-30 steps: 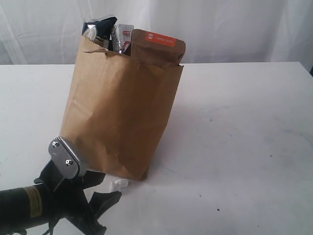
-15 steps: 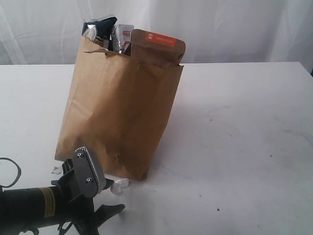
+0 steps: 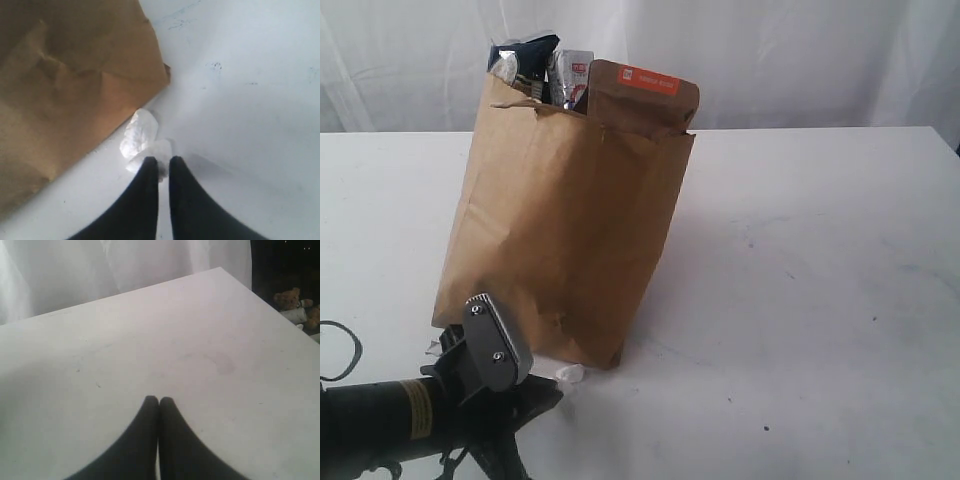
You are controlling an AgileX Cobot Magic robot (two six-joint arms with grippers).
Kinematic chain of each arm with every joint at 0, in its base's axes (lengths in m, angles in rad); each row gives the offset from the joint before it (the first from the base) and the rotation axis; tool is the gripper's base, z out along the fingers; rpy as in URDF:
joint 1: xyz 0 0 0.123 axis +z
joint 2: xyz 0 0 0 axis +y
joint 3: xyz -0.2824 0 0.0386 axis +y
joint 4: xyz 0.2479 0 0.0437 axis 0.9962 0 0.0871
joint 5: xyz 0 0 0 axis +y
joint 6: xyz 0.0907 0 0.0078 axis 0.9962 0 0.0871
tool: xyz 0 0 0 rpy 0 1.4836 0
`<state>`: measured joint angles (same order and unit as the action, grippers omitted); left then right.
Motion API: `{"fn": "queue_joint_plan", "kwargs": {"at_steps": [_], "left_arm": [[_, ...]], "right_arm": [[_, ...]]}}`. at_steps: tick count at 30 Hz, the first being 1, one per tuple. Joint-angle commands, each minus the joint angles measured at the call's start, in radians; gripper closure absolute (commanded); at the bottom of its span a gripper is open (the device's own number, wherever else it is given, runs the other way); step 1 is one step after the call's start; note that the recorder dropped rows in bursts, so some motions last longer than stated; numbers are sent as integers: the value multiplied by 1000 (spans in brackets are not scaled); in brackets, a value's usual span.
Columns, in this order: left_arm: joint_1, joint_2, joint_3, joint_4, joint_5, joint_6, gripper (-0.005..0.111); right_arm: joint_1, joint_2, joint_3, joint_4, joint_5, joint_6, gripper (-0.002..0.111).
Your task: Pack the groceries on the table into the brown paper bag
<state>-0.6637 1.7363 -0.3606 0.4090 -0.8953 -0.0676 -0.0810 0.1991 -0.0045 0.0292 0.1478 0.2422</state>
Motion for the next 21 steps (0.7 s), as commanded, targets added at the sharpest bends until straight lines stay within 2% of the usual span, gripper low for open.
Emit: {"fn": "queue_joint_plan", "kwargs": {"at_steps": [1,5,9,13,16,18,19,21], "left_arm": [[2,1,-2,-5,-5,-78,107],[2,-4,-2,-1,-5,-133,107],[2,-87,-2,60,0,-202,107],[2,-269,0,68,103,-311,107],[2,-275,0,68,186,-292,106],[2,-212,0,77,147,-292,92],[2,-171,0,64,88,-292,79],[2,-122,-2,50,45,-292,67]], "right_arm": [[4,2,4,3,-6,-1,108],[4,2,4,3,-6,-1,108],[4,2,4,3,-6,-1,108],[4,2,4,3,-6,-1,108],[4,2,4,3,-6,-1,108],[4,2,4,3,-6,-1,108],[4,2,4,3,-6,-1,108],[4,2,4,3,-6,-1,108]]}}
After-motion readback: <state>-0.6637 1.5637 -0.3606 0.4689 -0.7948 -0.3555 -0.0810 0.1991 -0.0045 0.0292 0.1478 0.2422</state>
